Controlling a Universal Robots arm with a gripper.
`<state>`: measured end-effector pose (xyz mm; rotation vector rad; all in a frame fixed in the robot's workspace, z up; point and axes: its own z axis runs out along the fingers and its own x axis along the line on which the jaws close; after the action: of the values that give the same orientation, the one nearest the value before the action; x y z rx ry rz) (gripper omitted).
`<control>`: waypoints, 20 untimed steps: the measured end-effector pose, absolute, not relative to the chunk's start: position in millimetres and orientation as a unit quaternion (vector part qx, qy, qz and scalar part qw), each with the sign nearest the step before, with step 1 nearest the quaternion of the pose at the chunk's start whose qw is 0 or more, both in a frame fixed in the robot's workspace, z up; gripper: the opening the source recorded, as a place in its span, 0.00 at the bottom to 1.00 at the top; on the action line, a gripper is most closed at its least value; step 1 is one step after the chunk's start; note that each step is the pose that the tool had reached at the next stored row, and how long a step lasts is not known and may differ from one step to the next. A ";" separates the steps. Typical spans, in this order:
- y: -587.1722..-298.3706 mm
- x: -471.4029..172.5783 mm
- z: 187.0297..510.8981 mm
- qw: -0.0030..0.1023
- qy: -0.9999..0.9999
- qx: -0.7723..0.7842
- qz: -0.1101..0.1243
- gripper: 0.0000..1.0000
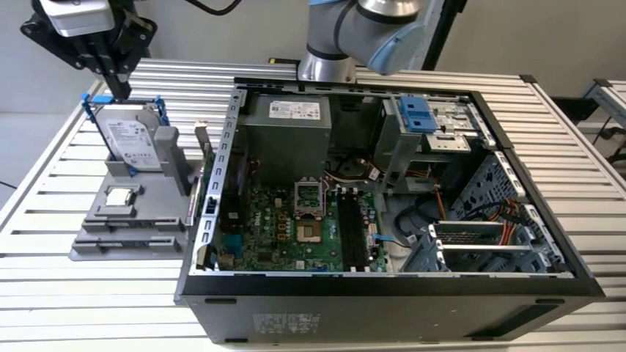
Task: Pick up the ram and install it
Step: 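Reach for the ram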
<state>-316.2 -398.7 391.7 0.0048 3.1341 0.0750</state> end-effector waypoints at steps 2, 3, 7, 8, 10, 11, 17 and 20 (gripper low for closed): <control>-398.7 -319.8 391.6 0.003 1.000 -0.002 0.024 0.00; -398.7 -321.8 391.6 0.003 1.000 -0.003 0.024 0.00; -398.7 -330.1 391.6 0.003 1.000 -0.008 0.024 0.00; -398.7 -331.9 391.6 0.003 1.000 -0.009 0.024 0.00; -398.7 -335.1 391.6 0.003 1.000 -0.011 0.024 0.00; -398.7 -335.3 391.6 0.003 1.000 -0.011 0.024 0.00; -399.2 -335.6 391.6 0.003 1.000 -0.011 0.024 0.00; -402.1 -335.6 391.6 0.003 1.000 -0.011 0.024 0.00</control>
<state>-335.6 -402.1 391.6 -0.0339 3.1345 0.0751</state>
